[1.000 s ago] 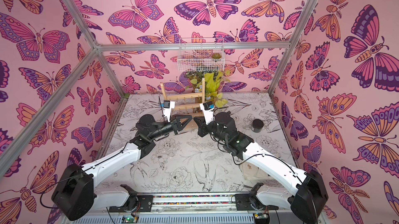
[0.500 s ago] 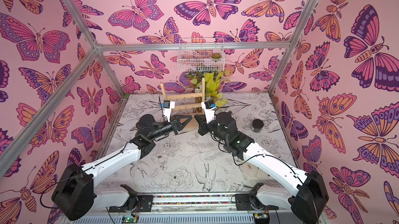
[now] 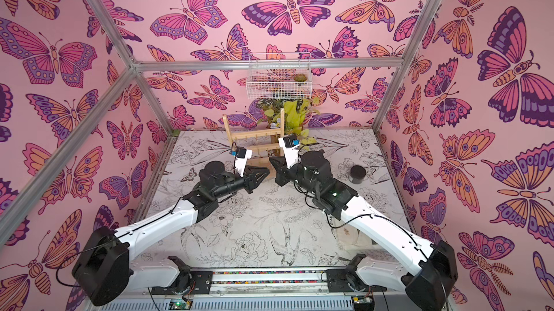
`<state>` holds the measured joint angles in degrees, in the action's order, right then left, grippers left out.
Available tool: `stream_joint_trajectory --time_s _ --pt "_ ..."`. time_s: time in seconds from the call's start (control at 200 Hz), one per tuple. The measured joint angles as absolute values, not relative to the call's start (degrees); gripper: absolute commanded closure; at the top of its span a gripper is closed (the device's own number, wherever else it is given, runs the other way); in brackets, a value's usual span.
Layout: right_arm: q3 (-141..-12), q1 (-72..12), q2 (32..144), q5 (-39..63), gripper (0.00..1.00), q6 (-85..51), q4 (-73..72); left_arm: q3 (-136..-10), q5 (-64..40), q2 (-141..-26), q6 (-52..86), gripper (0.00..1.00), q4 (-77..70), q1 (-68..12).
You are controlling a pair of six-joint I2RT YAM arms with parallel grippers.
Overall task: Hang the necklace on the jewelry display stand
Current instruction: Adjust the necklace.
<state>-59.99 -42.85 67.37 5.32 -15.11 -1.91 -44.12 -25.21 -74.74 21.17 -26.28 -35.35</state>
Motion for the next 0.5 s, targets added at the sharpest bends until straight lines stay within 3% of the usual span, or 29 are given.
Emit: stream_joint_trajectory --time_s 0.501 --pt "-62.1 -42.9 66.8 8.7 1.0 -14.9 1.0 -44.6 -22.4 -74.7 16.3 0.77 -23.7 -37.5"
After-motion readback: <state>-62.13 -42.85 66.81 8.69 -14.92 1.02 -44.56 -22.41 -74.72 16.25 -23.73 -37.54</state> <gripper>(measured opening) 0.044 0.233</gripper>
